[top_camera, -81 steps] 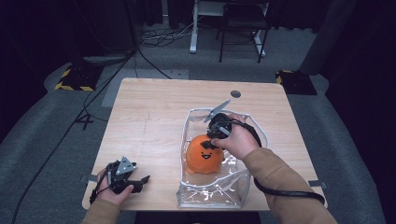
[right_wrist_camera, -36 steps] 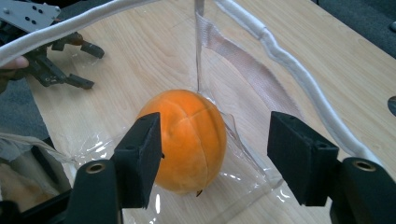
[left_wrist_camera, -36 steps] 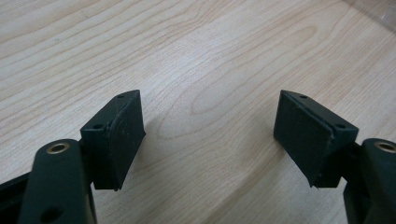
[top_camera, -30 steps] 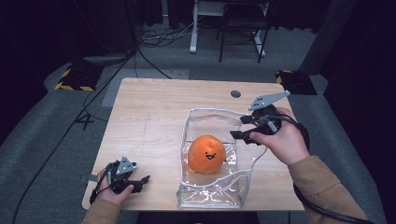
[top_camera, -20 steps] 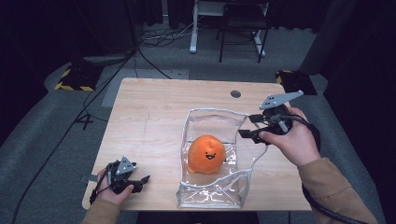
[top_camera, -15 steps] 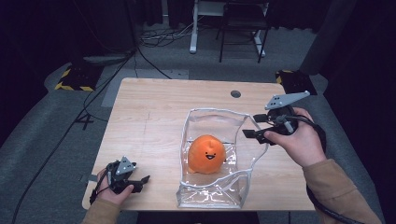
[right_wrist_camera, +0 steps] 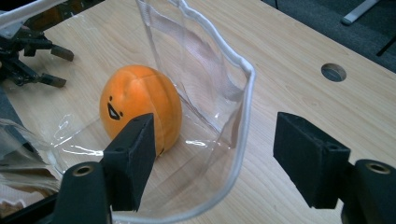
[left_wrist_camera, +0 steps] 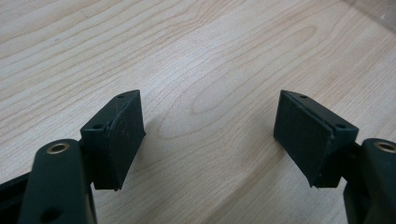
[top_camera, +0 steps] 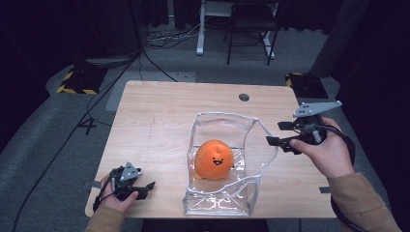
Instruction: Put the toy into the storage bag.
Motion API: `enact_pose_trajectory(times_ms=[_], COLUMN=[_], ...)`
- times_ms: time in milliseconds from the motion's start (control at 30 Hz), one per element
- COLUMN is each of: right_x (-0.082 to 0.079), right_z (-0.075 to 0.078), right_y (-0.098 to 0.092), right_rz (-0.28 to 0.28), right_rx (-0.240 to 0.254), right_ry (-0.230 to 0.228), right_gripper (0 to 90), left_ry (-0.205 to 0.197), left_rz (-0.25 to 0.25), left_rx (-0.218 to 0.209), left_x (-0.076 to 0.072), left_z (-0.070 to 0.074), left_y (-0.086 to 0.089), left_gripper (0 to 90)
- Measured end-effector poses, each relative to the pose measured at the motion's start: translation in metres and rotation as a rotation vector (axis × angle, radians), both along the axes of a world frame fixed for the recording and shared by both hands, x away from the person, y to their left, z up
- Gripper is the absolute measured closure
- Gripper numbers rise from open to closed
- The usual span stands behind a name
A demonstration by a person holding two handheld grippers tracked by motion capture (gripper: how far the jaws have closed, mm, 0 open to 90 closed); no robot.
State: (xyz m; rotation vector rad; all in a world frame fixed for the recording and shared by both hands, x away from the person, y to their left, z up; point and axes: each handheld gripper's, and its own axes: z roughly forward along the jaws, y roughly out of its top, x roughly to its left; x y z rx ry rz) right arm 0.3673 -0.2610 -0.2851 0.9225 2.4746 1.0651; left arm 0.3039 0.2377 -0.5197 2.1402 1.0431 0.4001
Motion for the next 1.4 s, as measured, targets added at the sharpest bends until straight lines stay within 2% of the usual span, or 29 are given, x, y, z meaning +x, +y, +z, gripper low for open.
enact_pose_trajectory(times_ms=[333,633,1000,1400], right_x=[-0.006,-0.009,-0.011,-0.013], right_z=[-0.014,-0.030,-0.069,-0.112], right_y=[-0.035,-0.058,-0.075,-0.081], right_rz=[-0.071,-0.113,-0.145,-0.160], right_rx=[0.011,0.018,0.022,0.010], right_ry=[0.013,0.033,0.084,0.138], right_gripper=[27.8,26.4,25.2,24.1], left_ry=[0.001,0.000,0.000,0.000], left_rz=[-0.001,0.000,0.000,0.000], left_rx=[0.000,0.000,0.000,0.000], left_x=[0.000,0.000,0.000,0.000], left_z=[0.000,0.000,0.000,0.000], left_y=[0.000,0.000,0.000,0.000], left_gripper=[24.7,24.8,24.8,24.8])
